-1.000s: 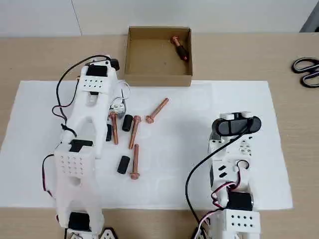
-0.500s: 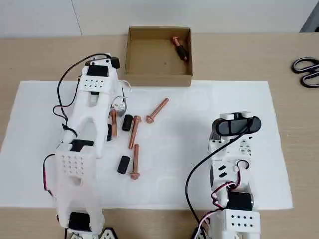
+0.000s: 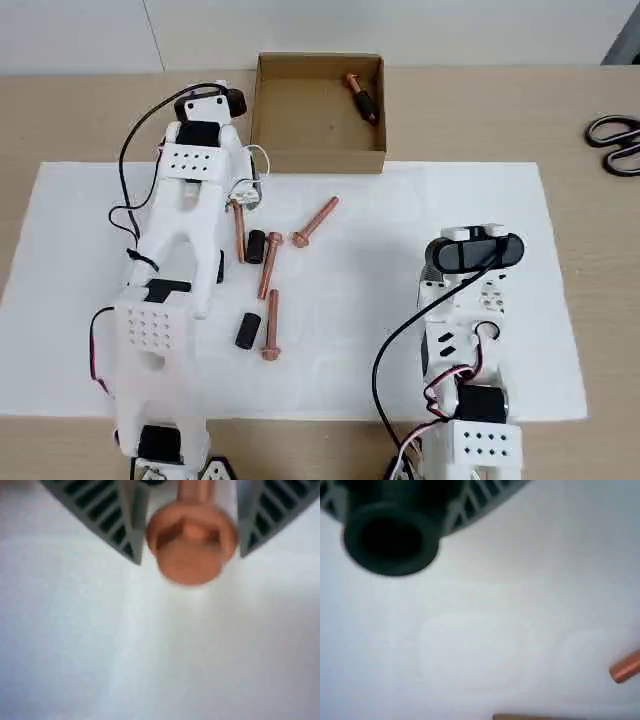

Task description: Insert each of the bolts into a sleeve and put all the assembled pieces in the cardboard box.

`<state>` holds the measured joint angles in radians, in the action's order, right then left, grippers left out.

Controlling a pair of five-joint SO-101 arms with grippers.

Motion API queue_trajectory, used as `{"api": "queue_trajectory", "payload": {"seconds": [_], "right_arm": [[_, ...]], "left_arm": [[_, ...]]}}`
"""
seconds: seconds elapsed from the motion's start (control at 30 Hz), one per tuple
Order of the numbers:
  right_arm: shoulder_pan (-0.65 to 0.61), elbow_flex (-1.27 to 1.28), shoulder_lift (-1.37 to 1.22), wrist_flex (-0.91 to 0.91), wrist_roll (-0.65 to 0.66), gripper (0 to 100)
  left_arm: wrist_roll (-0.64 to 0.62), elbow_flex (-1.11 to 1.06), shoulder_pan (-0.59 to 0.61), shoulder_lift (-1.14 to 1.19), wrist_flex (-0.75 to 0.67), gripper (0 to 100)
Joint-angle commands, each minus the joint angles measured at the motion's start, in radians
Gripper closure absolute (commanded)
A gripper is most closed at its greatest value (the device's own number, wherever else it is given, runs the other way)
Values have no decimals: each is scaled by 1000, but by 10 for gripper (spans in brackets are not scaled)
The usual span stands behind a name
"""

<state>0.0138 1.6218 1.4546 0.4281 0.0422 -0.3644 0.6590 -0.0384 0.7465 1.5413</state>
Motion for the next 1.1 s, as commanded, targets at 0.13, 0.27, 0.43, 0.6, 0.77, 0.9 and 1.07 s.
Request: {"api": "queue_trajectory", "payload": {"seconds": [0.13, 0.27, 0.43, 0.6, 0.77, 0.9, 1.07], "right_arm": [[10, -8, 21, -7, -6, 994], [10, -8, 21, -7, -6, 994], [10, -6, 21, -7, -6, 994], [10, -6, 21, -7, -6, 994], [10, -6, 21, -7, -6, 994], [10, -6, 21, -7, -6, 994], [10, -6, 21, -7, -6, 994]], "left_arm": [[-3, 41, -5, -9, 29, 726], [-3, 41, -9, -8, 72, 726], [-3, 41, -2, -8, 92, 728], [-3, 47, -6, 34, 83, 728], [-2, 67, 2, 129, 74, 728], [-2, 148, 0, 173, 74, 763], [-2, 275, 0, 206, 69, 887]]}}
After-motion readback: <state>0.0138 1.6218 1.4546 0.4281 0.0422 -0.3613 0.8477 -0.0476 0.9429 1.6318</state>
